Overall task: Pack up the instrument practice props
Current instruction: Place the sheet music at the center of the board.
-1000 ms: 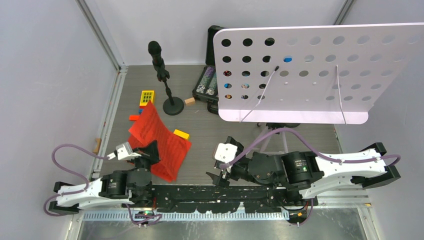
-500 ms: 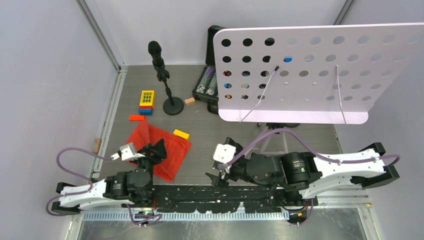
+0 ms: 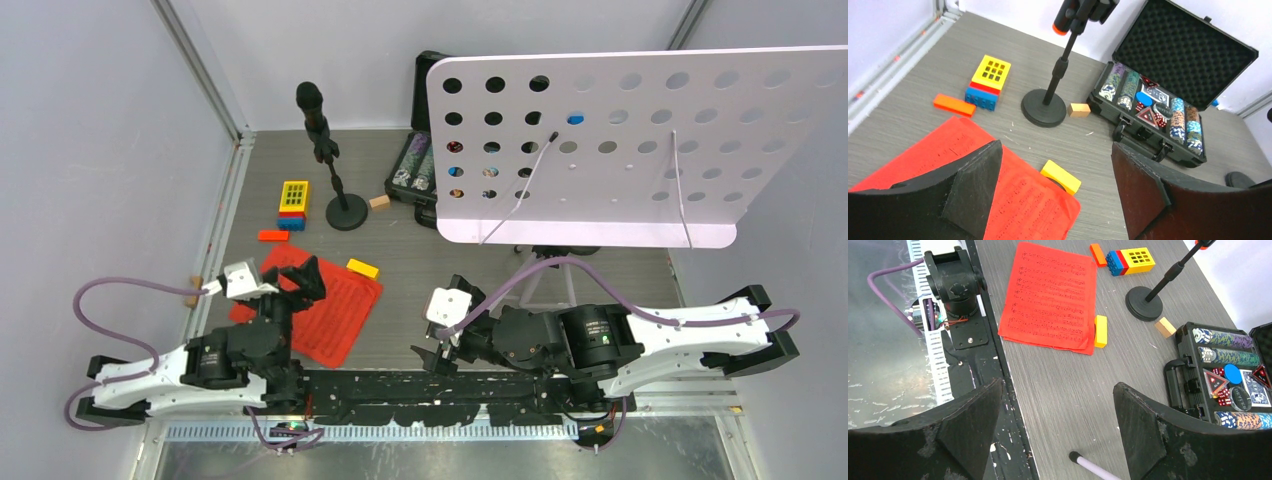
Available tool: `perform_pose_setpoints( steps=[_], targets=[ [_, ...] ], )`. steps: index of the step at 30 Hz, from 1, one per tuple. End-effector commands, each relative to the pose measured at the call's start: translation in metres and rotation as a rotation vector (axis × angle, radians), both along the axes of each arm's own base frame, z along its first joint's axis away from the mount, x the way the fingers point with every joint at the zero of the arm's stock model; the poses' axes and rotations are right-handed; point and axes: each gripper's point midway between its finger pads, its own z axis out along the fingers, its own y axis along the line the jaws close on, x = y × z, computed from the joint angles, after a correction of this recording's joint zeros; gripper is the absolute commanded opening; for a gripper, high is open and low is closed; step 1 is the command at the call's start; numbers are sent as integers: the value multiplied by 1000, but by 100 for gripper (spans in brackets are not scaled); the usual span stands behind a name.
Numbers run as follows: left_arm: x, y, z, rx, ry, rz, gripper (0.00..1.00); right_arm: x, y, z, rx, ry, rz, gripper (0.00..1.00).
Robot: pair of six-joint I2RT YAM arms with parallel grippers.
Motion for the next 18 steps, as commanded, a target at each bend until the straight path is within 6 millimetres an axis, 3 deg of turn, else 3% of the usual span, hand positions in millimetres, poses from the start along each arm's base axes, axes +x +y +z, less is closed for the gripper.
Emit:
perform_pose_setpoints(
  steps=[1, 9, 12, 15, 18],
  targets=[
    [-1, 23, 47, 125, -2, 160, 84, -3, 4, 12, 64, 19, 0, 86],
    [3, -14, 119, 266, 16, 63, 99, -5, 12, -5, -17, 3, 16, 86],
    [6, -46, 147, 326, 30, -31, 100, -11, 15, -9, -40, 8, 52, 87],
    [9, -88, 173, 385, -100, -234, 100, -17, 19, -16, -66, 9, 90, 87],
    [8, -90, 205, 309, -205, -279, 100, -20, 24, -29, -141, -8, 108, 87]
  ],
)
